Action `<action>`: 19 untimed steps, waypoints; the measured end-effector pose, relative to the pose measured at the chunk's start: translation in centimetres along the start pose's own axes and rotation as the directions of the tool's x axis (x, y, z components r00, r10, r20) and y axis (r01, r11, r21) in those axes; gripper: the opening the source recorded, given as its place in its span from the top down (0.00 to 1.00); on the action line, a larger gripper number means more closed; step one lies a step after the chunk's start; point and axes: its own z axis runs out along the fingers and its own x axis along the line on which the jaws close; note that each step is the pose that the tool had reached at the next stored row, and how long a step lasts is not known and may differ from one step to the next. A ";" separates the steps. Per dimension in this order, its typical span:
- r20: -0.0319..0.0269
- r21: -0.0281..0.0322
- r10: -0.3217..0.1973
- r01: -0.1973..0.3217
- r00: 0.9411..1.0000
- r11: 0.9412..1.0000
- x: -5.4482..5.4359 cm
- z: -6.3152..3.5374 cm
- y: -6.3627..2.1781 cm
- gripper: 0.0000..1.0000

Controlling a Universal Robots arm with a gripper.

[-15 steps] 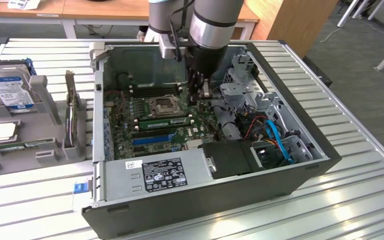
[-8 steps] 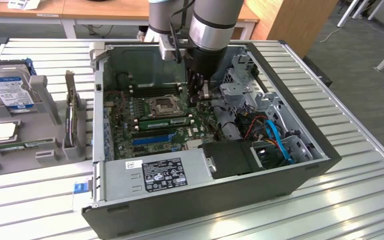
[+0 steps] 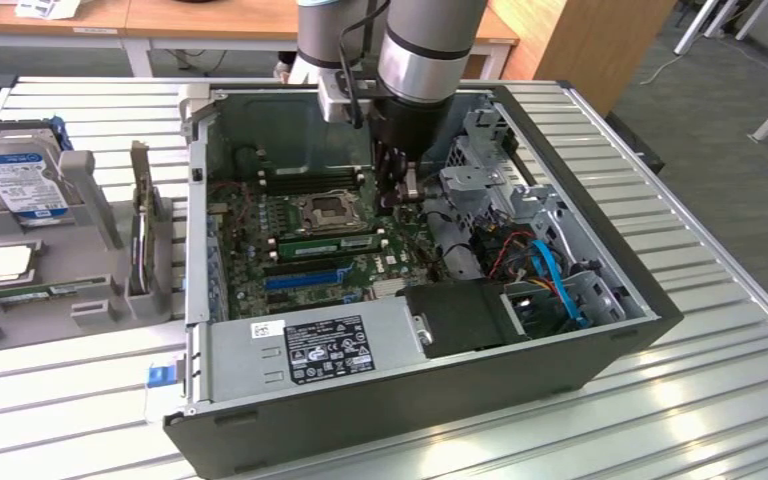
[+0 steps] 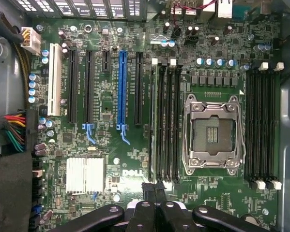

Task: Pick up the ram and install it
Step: 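Press down the ram until it locks into place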

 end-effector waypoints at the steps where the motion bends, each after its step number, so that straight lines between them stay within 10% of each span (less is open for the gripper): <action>1: -0.001 0.000 0.000 0.000 1.000 1.000 0.0 0.03 0.00 0.90; 19: -0.010 0.000 0.000 0.000 1.000 1.000 0.0 0.68 -0.02 0.90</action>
